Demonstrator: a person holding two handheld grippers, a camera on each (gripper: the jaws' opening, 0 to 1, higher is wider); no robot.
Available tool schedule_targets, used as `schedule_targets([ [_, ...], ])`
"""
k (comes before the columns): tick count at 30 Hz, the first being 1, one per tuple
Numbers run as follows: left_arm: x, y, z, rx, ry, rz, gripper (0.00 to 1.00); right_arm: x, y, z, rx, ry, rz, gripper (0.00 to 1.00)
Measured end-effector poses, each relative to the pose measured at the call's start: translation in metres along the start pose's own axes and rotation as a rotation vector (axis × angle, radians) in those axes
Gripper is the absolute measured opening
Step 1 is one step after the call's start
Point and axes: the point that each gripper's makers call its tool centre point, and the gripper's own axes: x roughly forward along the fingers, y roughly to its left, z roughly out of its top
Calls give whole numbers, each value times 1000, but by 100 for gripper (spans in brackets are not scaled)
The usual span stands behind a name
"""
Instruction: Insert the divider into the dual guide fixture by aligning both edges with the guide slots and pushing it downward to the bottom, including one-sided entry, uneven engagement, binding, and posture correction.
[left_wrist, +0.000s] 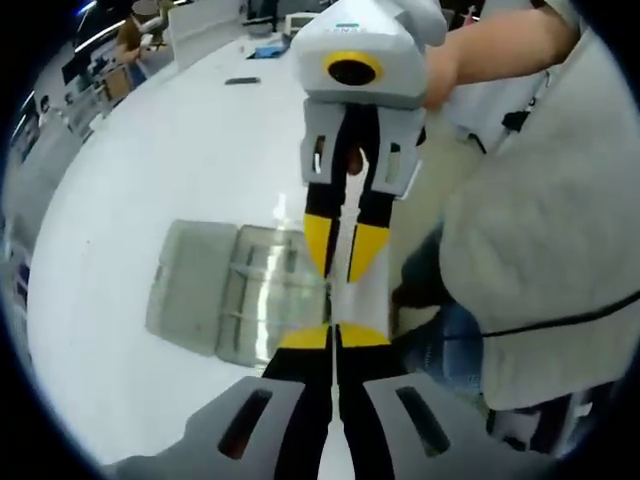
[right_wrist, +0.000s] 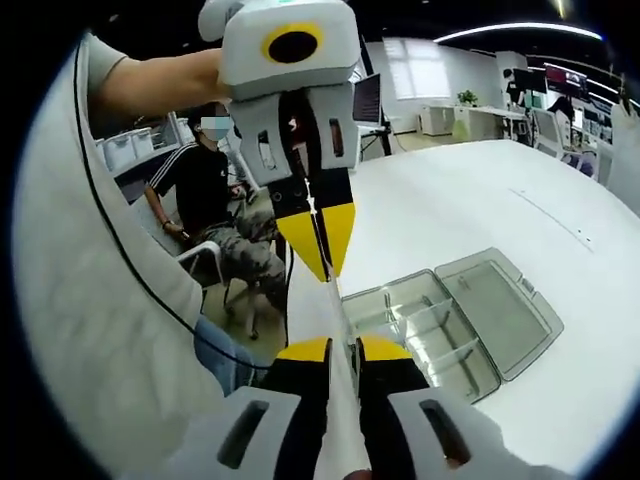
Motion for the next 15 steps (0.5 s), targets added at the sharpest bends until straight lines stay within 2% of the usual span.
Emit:
schedule_targets([
  [8, -2, 5, -8, -35, 51, 18, 0, -3, -5, -3, 6, 8, -22, 10],
  [15, -3, 10, -12, -19, 87, 38, 0, -6, -9, -7, 9, 15, -38, 11],
])
